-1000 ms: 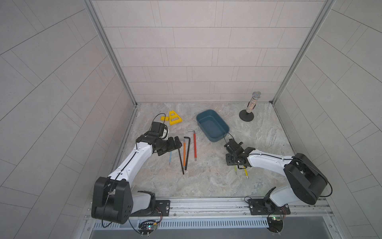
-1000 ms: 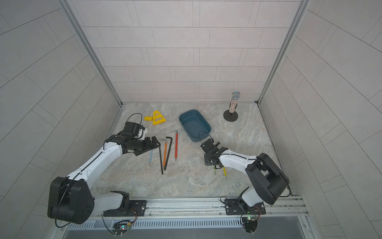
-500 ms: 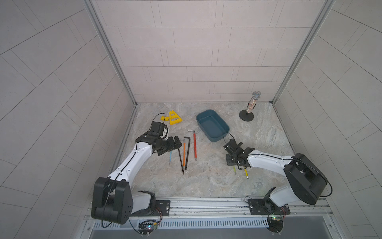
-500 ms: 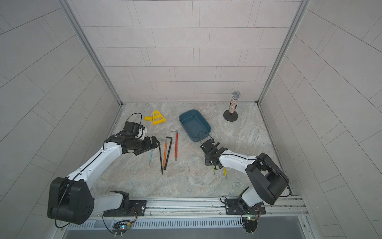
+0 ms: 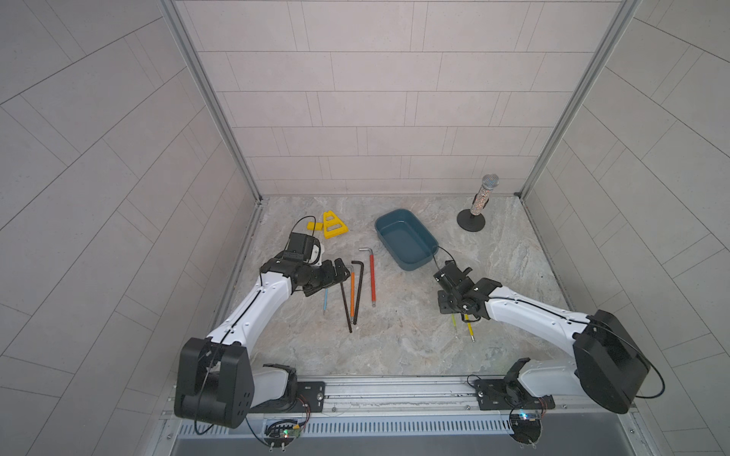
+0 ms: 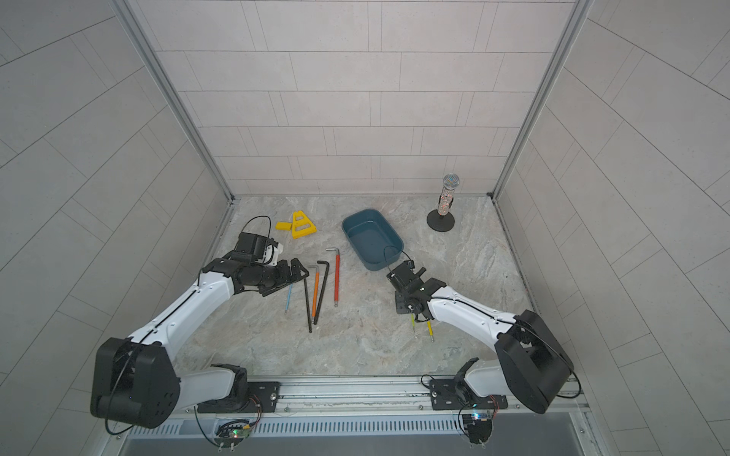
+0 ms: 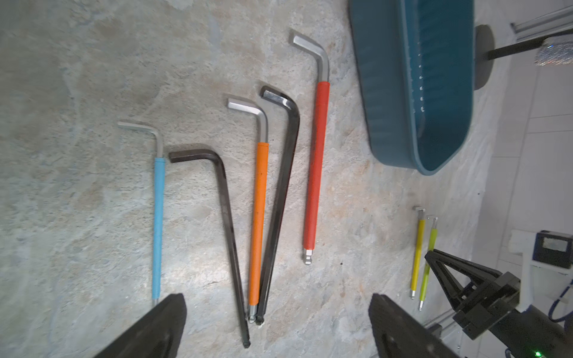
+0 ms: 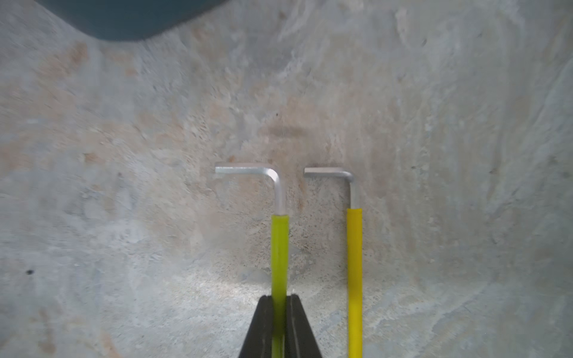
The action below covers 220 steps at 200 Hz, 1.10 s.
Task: Put the hex key on the desktop into the storage box
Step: Pick up the Allen key from the center of the board, then place the Allen key in the storage box.
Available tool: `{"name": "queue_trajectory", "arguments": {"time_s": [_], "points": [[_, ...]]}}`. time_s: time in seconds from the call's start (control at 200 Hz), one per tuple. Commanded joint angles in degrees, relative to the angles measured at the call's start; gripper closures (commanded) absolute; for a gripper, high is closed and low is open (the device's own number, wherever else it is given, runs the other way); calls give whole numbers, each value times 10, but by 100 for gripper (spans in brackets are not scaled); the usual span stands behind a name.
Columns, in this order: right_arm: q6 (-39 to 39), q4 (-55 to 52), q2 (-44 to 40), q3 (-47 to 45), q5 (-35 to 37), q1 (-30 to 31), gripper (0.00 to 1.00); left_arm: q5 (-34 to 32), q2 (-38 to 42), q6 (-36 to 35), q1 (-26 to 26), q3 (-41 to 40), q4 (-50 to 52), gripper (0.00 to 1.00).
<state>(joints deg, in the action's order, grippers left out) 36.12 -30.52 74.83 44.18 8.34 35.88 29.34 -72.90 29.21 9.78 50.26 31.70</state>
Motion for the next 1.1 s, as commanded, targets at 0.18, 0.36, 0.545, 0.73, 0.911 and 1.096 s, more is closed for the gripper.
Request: {"name": "queue_trajectory", "arguments": {"time_s": [0.18, 0.36, 0.545, 0.73, 0.911, 1.096], "points": [[-15, -73, -51, 98, 39, -2, 100, 66, 31, 105, 4, 11, -104, 0], [-42, -95, -24, 172, 37, -4, 100, 116, 3, 168, 8, 33, -175, 0], [-67, -95, 12, 235, 19, -11, 100, 195, -48, 288, 9, 22, -342, 0], [-90, -83, 65, 294, -9, -29, 100, 219, -106, 329, 9, 55, -402, 0], [-112, -75, 131, 348, -39, -57, 100, 217, -152, 350, 9, 82, -438, 0], [-127, -60, 199, 399, -65, -78, 100, 219, -215, 401, 9, 110, -515, 0]]}}
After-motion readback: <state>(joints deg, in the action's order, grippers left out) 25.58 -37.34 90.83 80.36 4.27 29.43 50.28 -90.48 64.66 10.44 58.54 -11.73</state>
